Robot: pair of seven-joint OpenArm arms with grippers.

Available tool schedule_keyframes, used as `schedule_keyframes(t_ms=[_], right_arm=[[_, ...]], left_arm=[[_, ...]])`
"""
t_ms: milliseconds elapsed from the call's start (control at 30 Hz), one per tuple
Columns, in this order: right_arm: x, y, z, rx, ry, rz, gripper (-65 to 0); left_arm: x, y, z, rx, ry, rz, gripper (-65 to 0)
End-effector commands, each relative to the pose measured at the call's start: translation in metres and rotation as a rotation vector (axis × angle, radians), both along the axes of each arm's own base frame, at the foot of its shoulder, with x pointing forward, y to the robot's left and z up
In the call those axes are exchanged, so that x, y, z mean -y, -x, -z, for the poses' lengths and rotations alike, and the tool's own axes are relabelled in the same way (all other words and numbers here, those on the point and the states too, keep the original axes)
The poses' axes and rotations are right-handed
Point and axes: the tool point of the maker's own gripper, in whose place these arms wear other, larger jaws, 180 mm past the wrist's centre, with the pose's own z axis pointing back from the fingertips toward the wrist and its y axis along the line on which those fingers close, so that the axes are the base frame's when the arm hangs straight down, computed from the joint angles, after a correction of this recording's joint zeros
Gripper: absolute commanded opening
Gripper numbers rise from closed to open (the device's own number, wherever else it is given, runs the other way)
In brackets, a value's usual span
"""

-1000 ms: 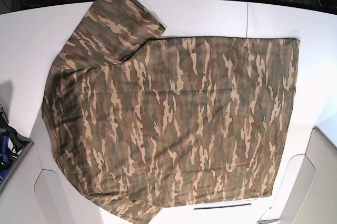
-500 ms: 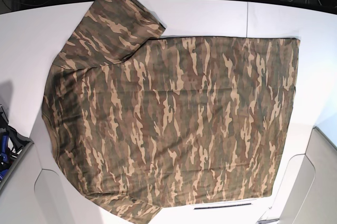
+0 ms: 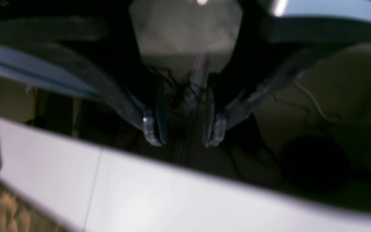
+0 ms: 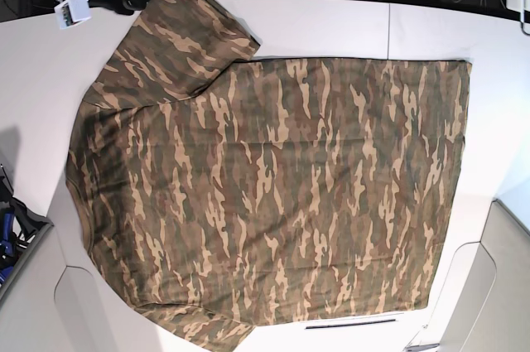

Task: Fold the T-shirt properly
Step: 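Move both grippers to the shirt's shoulder corners and grasp them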

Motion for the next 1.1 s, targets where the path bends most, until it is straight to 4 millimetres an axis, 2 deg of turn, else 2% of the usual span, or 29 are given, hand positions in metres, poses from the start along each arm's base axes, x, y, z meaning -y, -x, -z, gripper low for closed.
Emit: schedule_keyframes(t_ms=[0,67,167,433,567,733,867,1067], right_arm=[[0.008,-0.013,-0.010,0.048,0.008,0.024,-41.9],[0.023,-0.025,-0.010,0.068,0.037,0.076,-36.2],[0.039,-0.036,-0.001,0.061,0.061,0.137,-34.4],[0.057,-0.040,0.038,-0.018,0.040,0.197,-34.4],[0.041,-0.034,0.048,-0.044,-0.008,0.139,-34.4],[0.007,-0.031,0.055,-0.066,-0.061,0.074,-34.4],[-0.015,-0.035,0.057,-0.061,-0.094,0.052,-34.4],[-0.036,-0.035,0.059,-0.063,-0.149,0.077,-34.4]], left_arm=[[-0.008,-0.009,-0.014,0.042,-0.025,0.019,-40.7],[-0.015,-0.019,-0.021,0.066,-0.048,0.036,-36.1],[-0.021,-0.036,-0.029,0.100,-0.072,0.064,-30.1],[-0.044,-0.080,-0.050,0.200,-0.195,0.109,-29.9],[-0.055,-0.094,-0.053,0.226,-0.204,0.096,-23.9],[-0.076,-0.115,-0.048,0.250,-0.187,0.046,-23.7],[-0.081,-0.130,-0.028,0.222,-0.150,0.041,-23.7],[-0.075,-0.150,0.001,0.185,-0.129,0.054,-23.7]])
